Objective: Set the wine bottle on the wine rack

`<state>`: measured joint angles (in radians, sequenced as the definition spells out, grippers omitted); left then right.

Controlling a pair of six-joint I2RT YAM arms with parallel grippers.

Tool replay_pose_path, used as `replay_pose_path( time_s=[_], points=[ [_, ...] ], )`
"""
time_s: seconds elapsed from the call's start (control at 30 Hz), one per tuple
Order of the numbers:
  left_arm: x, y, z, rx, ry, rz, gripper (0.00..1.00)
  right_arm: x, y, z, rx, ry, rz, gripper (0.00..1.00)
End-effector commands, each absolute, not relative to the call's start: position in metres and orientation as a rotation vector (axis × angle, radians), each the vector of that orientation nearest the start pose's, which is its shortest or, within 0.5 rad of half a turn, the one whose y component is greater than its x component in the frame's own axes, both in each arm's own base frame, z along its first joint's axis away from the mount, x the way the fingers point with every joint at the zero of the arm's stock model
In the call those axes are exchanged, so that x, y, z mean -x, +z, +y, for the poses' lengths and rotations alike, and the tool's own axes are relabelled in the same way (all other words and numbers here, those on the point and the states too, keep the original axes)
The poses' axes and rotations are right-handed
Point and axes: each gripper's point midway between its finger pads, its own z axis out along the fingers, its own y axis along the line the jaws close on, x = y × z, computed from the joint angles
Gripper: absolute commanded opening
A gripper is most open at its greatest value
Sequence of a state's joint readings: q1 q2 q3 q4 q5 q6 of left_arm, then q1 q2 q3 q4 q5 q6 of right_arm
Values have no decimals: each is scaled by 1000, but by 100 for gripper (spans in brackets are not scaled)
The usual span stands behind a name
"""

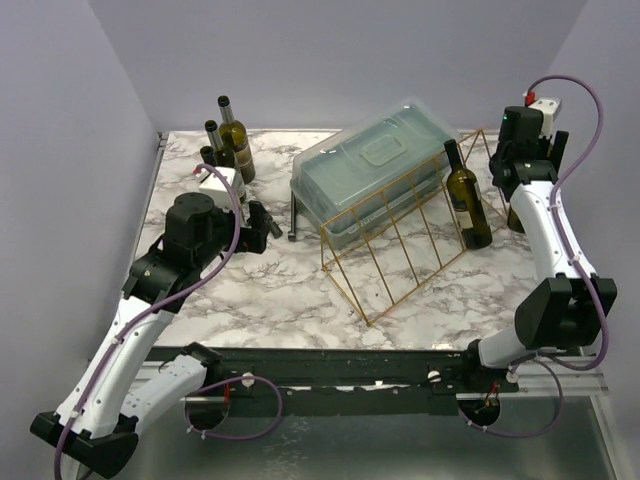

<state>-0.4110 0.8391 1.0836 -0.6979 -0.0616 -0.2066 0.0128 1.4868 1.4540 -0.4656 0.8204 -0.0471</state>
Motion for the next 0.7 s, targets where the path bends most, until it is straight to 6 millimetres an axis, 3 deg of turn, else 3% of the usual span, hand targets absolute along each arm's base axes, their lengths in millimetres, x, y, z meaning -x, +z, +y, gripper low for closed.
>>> replay_pose_path(
  time_s=[0.0, 0.13, 0.23, 0.4, 0.67],
  points=[
    [-260, 288, -119, -226, -299, 1964, 99, -420, 303, -149, -435, -816, 1919, 1],
    [-262, 280, -133, -274, -318, 1960, 99, -438, 290, -144, -217, -814, 1986, 1],
    [-266, 277, -137, -292, -306, 1956, 99, -443, 285, -155, -221, -802, 1974, 0],
    [-266, 271, -134, -278, -286, 1946, 99, -455, 267, -167, -178, -569, 1962, 0],
    [-264, 258, -132, -283, -278, 1953, 99, -474, 245, -159, -67, -404, 1979, 1]
  ],
)
